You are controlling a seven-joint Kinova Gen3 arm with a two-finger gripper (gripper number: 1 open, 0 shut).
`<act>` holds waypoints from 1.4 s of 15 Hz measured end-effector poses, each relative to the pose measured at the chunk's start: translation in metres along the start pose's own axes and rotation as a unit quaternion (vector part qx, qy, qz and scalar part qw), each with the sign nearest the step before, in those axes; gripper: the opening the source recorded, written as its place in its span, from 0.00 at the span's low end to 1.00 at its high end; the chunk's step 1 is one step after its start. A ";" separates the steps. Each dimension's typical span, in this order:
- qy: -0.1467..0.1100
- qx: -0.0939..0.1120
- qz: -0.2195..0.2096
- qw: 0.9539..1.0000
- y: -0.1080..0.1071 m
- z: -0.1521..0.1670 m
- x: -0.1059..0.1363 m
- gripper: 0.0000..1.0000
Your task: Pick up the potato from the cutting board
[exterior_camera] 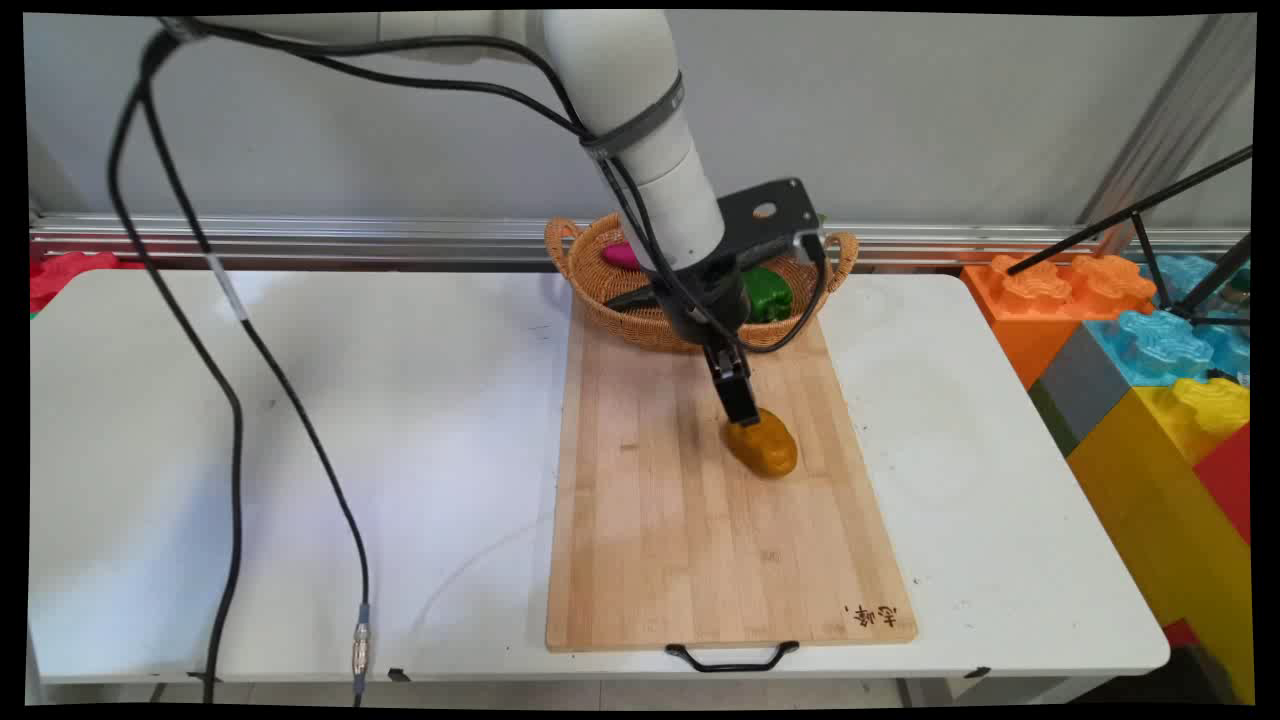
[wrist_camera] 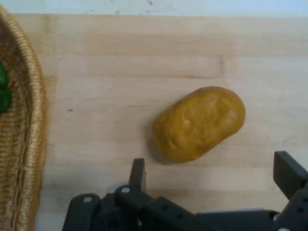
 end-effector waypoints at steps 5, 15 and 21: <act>0.001 -0.006 0.087 0.996 -0.008 0.030 0.007 1.00; -0.006 -0.023 0.204 0.979 -0.007 0.096 0.017 1.00; -0.011 -0.029 0.237 0.971 -0.005 0.111 0.018 0.00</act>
